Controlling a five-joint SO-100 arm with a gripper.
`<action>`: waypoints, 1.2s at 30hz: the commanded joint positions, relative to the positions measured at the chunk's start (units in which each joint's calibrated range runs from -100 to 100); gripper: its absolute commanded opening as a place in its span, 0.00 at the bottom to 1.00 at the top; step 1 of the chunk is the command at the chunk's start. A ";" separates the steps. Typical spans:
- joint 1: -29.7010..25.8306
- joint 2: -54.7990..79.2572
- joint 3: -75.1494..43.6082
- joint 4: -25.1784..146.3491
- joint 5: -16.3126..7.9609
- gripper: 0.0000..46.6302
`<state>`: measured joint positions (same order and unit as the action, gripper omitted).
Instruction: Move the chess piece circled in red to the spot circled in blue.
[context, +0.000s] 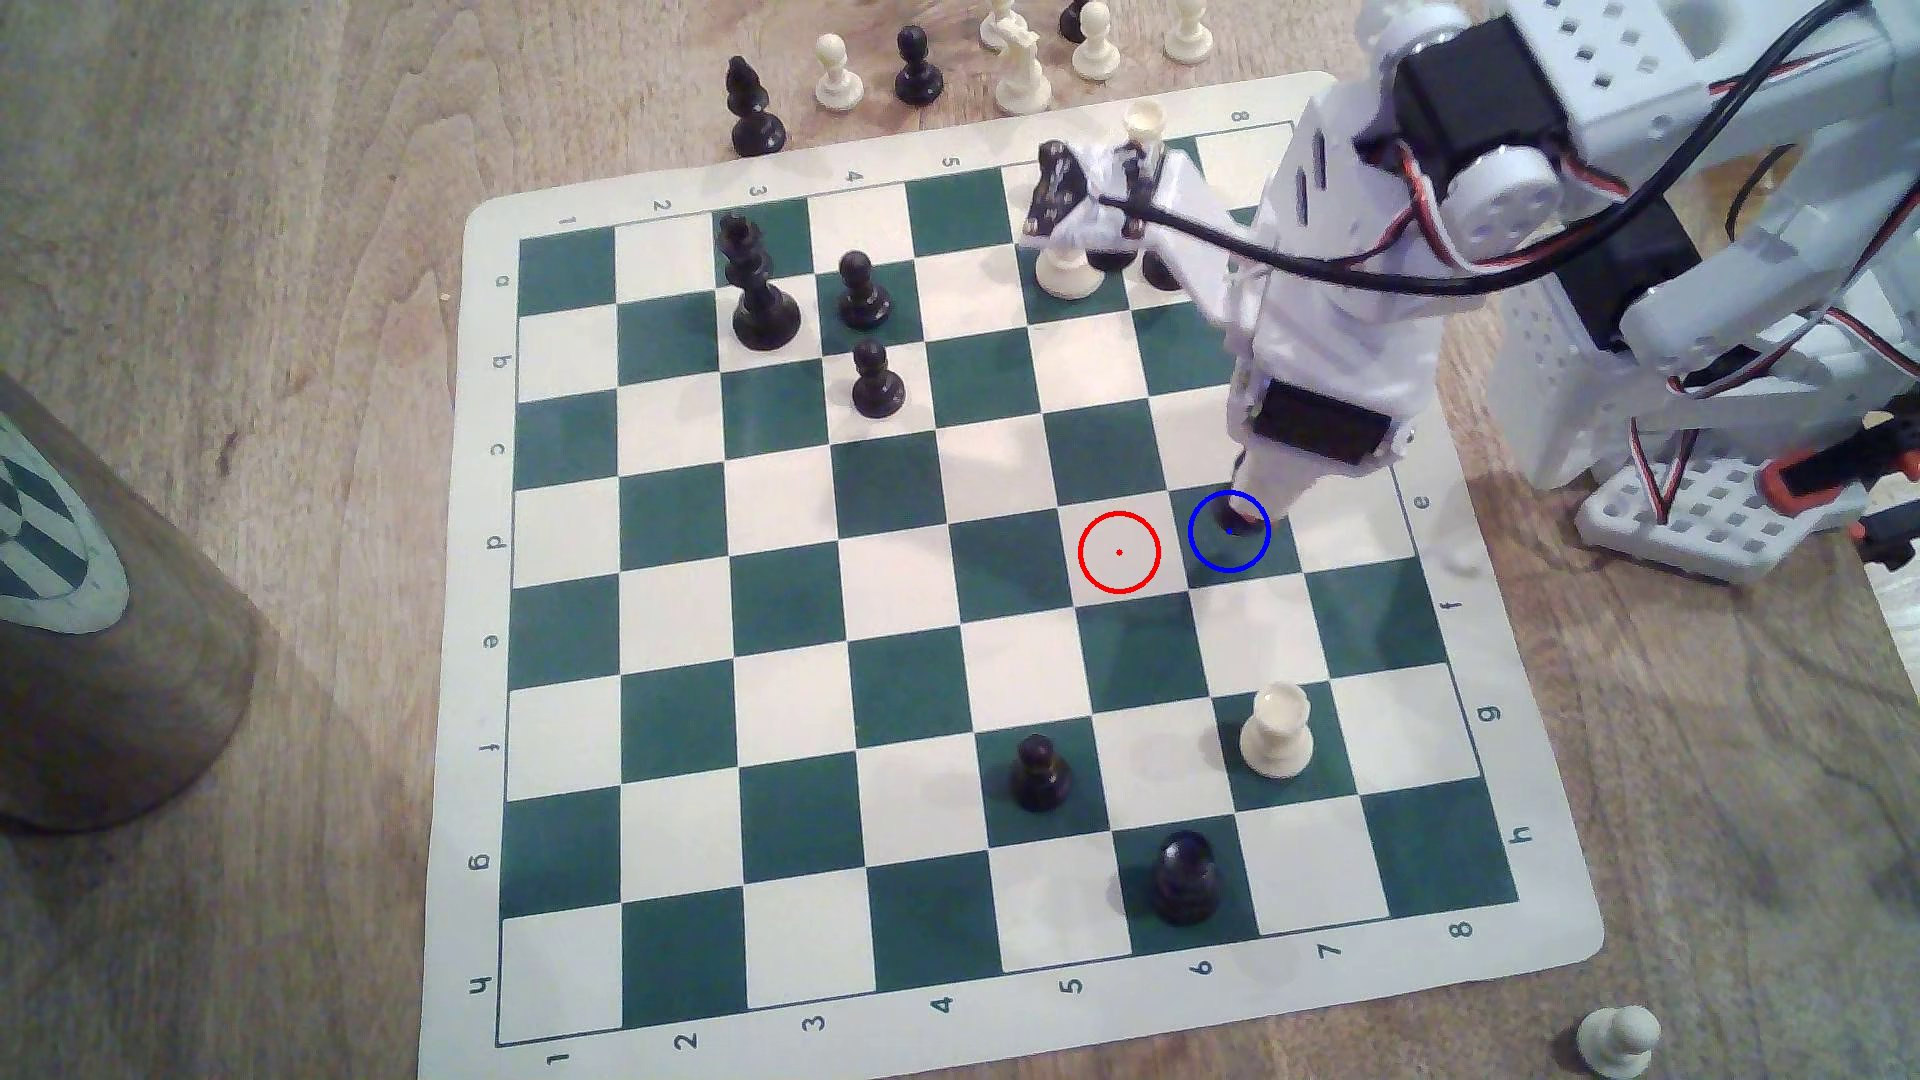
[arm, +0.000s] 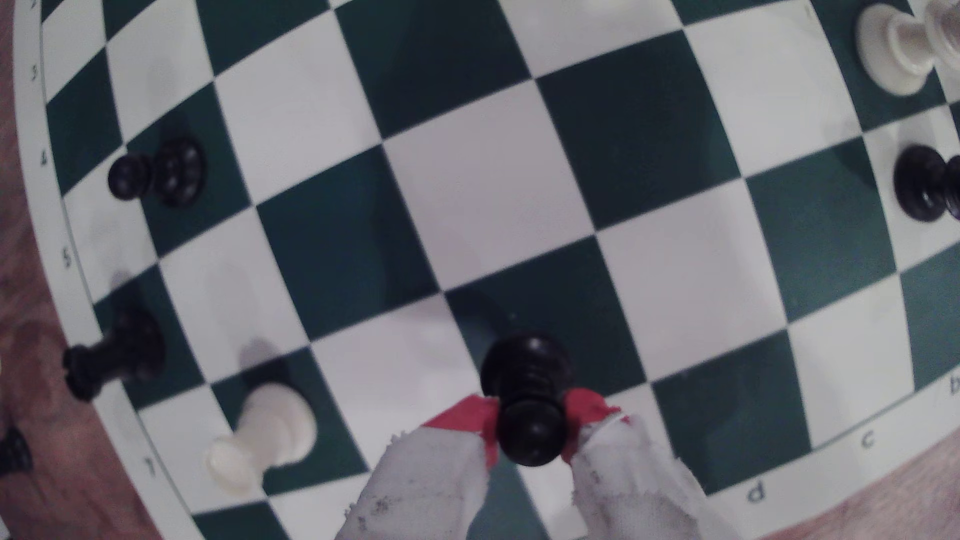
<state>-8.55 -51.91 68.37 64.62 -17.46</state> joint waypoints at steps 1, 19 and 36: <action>0.07 4.62 -1.55 -3.36 0.10 0.00; 1.24 11.58 -2.37 -7.62 0.63 0.35; 4.14 7.51 -1.55 -6.31 1.95 0.55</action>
<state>-6.05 -41.94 68.37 57.13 -16.43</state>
